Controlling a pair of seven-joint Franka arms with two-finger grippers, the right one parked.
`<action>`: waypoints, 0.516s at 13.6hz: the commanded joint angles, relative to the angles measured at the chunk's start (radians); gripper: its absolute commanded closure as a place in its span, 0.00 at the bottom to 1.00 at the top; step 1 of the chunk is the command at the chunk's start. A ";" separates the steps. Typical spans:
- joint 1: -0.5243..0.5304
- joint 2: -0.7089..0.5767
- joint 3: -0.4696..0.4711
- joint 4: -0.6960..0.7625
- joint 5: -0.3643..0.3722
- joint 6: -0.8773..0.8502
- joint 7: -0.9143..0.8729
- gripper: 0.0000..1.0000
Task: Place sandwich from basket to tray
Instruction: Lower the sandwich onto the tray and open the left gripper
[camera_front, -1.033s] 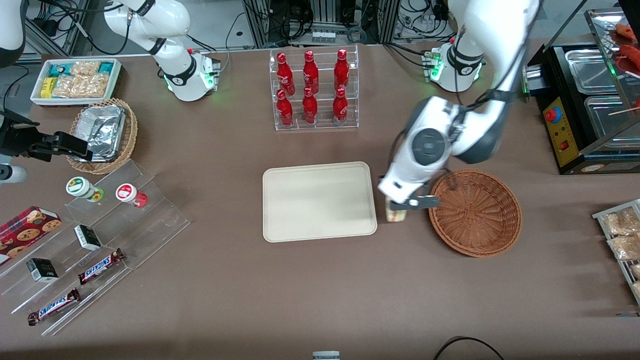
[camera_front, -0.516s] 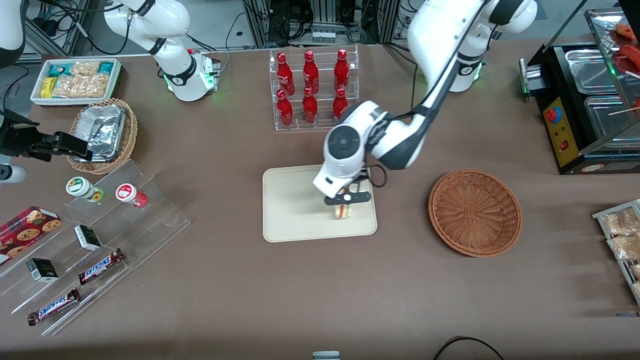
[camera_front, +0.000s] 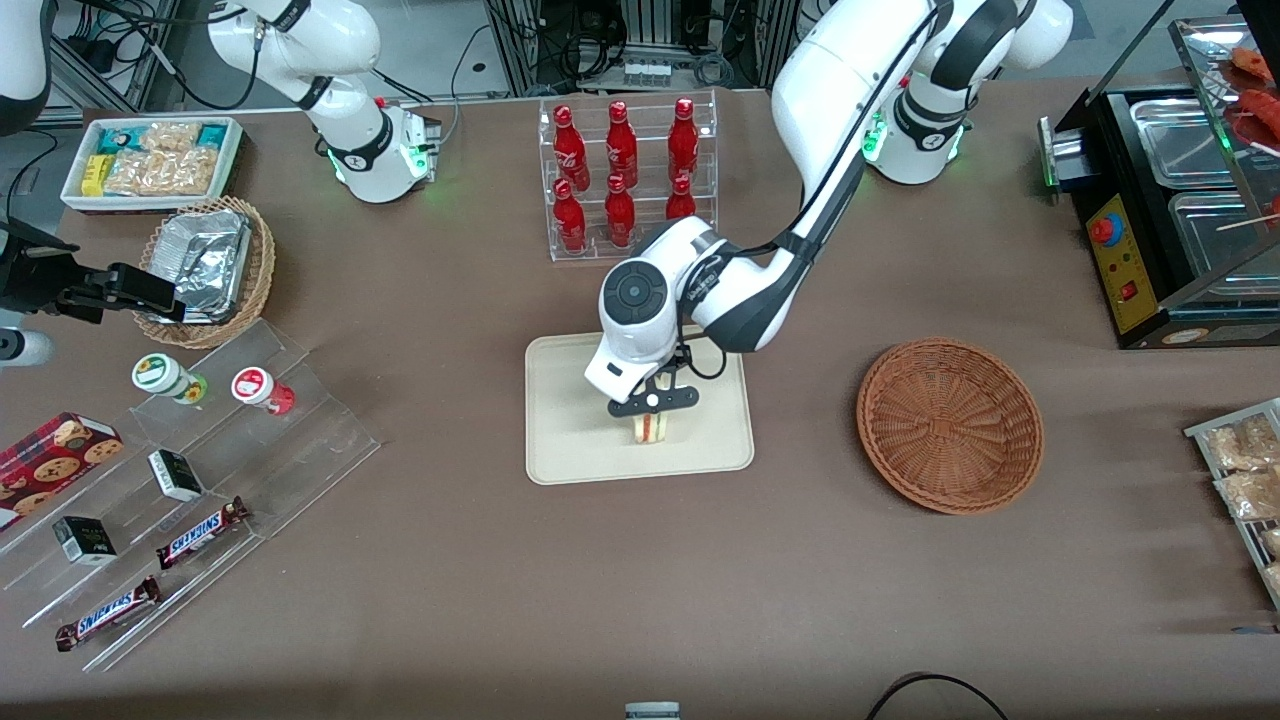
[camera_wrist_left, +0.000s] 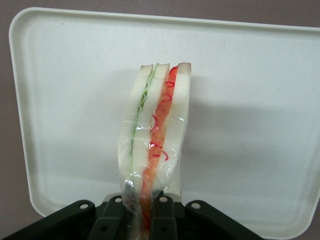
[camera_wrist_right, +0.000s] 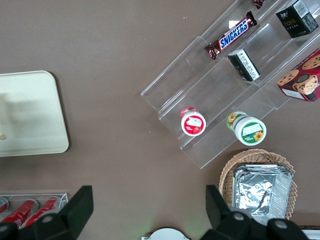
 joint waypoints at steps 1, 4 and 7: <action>-0.023 0.052 0.016 0.068 0.000 -0.025 -0.035 1.00; -0.025 0.059 0.016 0.066 0.000 -0.021 -0.035 1.00; -0.025 0.065 0.016 0.068 -0.002 -0.016 -0.043 0.23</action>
